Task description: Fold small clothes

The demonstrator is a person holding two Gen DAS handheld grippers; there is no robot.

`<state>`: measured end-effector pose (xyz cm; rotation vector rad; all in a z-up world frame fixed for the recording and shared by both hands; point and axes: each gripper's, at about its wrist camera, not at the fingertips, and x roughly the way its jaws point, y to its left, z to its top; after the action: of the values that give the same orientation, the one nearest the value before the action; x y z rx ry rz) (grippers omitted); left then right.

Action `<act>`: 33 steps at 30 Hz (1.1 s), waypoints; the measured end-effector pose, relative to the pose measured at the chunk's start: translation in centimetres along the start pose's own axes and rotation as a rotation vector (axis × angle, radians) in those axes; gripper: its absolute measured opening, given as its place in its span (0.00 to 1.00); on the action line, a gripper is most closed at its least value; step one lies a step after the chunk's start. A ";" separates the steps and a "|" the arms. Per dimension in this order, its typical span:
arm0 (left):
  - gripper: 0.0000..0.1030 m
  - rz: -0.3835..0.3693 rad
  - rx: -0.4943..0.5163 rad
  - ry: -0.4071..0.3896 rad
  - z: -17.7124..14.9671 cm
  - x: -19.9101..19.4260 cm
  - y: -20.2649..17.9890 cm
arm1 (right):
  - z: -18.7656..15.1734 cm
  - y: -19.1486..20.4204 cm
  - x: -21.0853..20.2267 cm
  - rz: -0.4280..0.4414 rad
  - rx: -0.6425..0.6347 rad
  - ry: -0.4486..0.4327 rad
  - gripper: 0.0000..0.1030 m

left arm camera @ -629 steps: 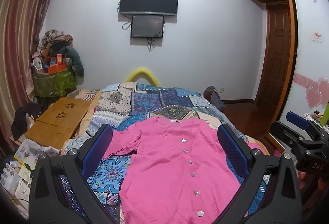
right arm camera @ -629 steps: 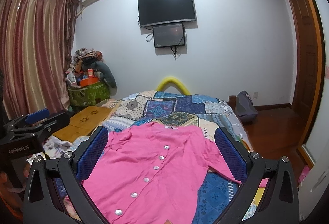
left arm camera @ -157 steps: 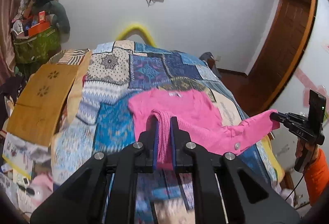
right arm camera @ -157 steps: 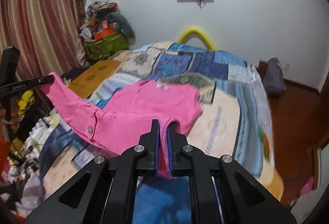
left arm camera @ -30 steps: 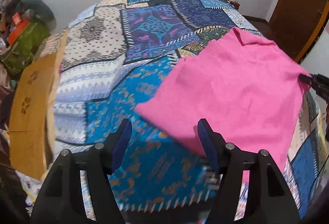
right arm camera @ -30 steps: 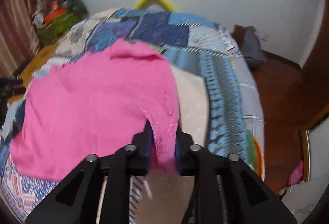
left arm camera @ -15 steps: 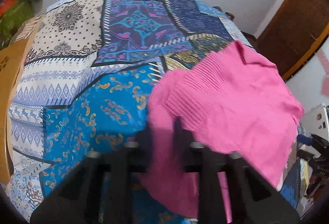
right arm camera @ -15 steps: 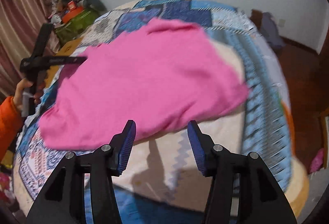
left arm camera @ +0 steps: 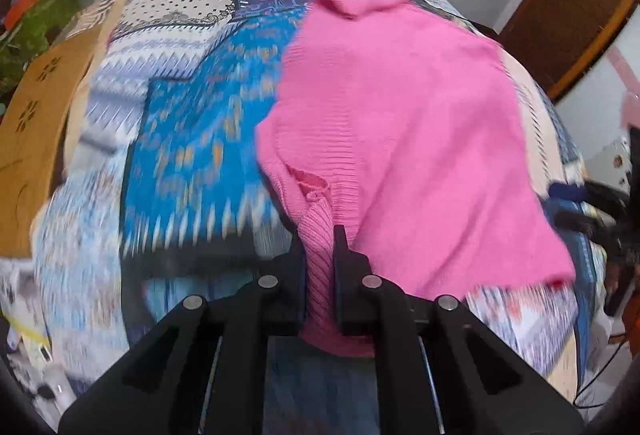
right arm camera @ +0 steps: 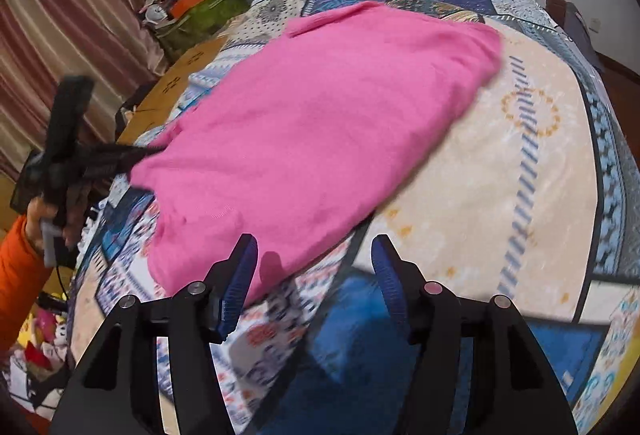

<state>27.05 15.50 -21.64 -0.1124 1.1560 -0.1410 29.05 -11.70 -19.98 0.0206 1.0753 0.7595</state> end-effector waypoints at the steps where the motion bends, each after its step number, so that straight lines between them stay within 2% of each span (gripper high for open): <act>1: 0.09 -0.015 -0.012 -0.004 -1.0 -0.8 -0.1 | -0.3 0.2 0.0 0.020 0.012 0.006 0.54; 6: 0.09 -0.094 -0.056 -0.013 -4.9 -3.4 -1.2 | -1.4 1.0 1.5 0.038 0.043 0.057 0.54; 7: 0.09 -0.101 -0.058 -0.016 -5.5 -3.7 -1.5 | -1.6 1.2 1.6 0.030 0.033 0.048 0.50; 8: 0.09 -0.106 -0.058 -0.023 -6.1 -4.0 -1.8 | -1.7 1.4 1.6 0.032 0.023 0.052 0.30; 9: 0.09 -0.108 -0.059 -0.026 -6.4 -4.3 -1.9 | -1.7 1.6 1.7 0.067 -0.003 0.071 0.17; 10: 0.09 -0.109 -0.063 -0.033 -6.8 -4.5 -2.0 | -1.8 1.8 1.8 0.089 -0.019 0.088 0.07; 11: 0.09 -0.114 -0.070 -0.040 -7.1 -4.7 -2.0 | -1.8 1.9 1.7 0.082 -0.033 0.095 0.06; 13: 0.09 -0.118 -0.079 -0.046 -7.3 -4.9 -2.0 | -1.8 2.2 1.6 0.054 -0.085 0.107 0.05; 16: 0.11 -0.075 -0.059 -0.067 -7.4 -5.4 -2.0 | -1.8 2.2 1.1 -0.015 -0.155 0.123 0.05; 17: 0.13 -0.038 -0.034 -0.075 -7.4 -5.8 -2.2 | -2.0 2.1 1.0 -0.038 -0.175 0.126 0.04; 18: 0.20 -0.010 -0.019 -0.077 -7.4 -5.9 -2.3 | -2.2 1.7 0.9 -0.051 -0.184 0.127 0.04; 21: 0.25 0.177 0.049 -0.104 -6.6 -6.7 -2.4 | -2.3 1.3 0.3 -0.117 -0.209 0.124 0.04; 22: 0.28 0.212 0.063 -0.115 -6.1 -6.9 -2.3 | -2.4 1.4 0.2 -0.144 -0.229 0.121 0.04; 23: 0.32 0.219 0.066 -0.121 -5.6 -7.1 -2.0 | -2.5 1.4 0.0 -0.173 -0.257 0.121 0.04; 24: 0.40 0.212 0.059 -0.126 -5.1 -7.2 -1.5 | -2.6 1.5 -0.2 -0.188 -0.281 0.125 0.04; 28: 0.56 0.136 0.031 -0.169 -1.4 -7.0 -0.9 | -1.6 1.4 -0.9 -0.216 -0.305 0.106 0.06; 30: 0.61 0.130 0.016 -0.182 0.6 -5.9 -0.5 | -0.8 0.9 -1.7 -0.198 -0.277 0.071 0.13; 32: 0.62 0.109 -0.008 -0.170 3.0 -4.2 -0.1 | 0.5 0.3 -2.0 -0.168 -0.231 0.021 0.35; 33: 0.62 0.099 -0.017 -0.159 3.7 -3.6 -0.1 | 0.8 0.4 -1.9 -0.158 -0.216 0.000 0.39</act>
<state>29.03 16.10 -16.93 -0.0794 1.0019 -0.0338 29.01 -12.20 -17.99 -0.2463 0.9780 0.7283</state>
